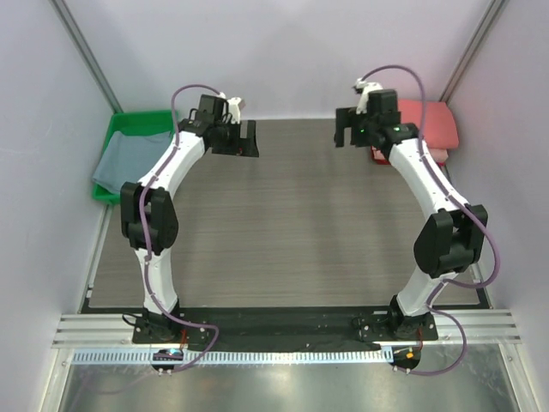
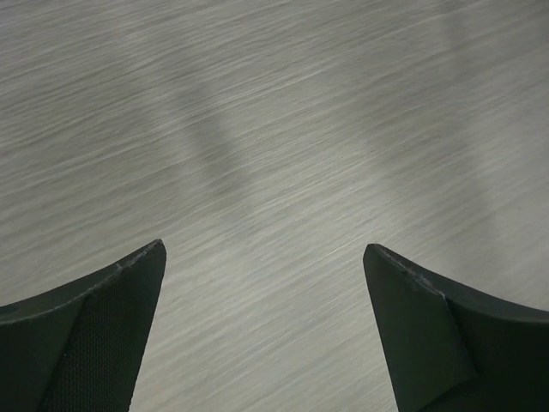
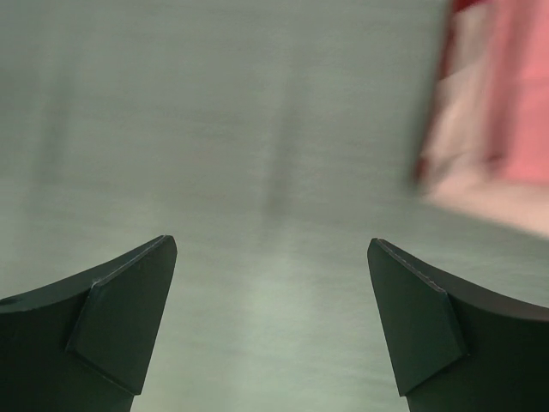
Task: Fold and stack the t-shirts
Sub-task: Reset both grippers
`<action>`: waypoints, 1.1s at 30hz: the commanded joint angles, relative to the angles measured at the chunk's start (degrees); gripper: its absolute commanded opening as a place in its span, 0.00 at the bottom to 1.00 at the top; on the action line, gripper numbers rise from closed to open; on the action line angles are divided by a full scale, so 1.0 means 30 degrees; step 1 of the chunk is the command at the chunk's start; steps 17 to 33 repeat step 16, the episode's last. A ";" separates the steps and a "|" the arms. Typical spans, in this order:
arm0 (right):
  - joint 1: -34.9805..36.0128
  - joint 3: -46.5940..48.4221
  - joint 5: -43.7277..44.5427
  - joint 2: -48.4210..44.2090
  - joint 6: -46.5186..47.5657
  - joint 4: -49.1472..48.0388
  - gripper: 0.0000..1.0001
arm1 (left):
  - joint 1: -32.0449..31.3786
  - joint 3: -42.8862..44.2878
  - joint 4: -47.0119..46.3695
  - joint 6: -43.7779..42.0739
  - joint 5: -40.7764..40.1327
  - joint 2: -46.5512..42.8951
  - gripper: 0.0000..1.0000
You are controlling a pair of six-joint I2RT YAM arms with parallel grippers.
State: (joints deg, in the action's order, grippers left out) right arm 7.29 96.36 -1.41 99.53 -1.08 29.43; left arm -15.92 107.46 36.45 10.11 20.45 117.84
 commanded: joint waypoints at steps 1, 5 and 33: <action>0.1402 -0.1910 0.1320 -0.1562 -0.1864 -0.0786 1.00 | 0.0093 -0.1331 0.0626 -0.0879 -0.3764 -0.1837 0.98; 0.2022 -0.3085 0.1963 -0.1828 -0.2362 -0.1109 1.00 | 0.0093 -0.2479 0.0098 -0.0559 -0.5349 -0.2424 1.00; 0.2551 -0.2239 0.1877 0.0718 -0.3271 -0.0934 1.00 | 0.0063 -0.2131 0.1031 -0.1170 -0.6464 -0.1606 1.00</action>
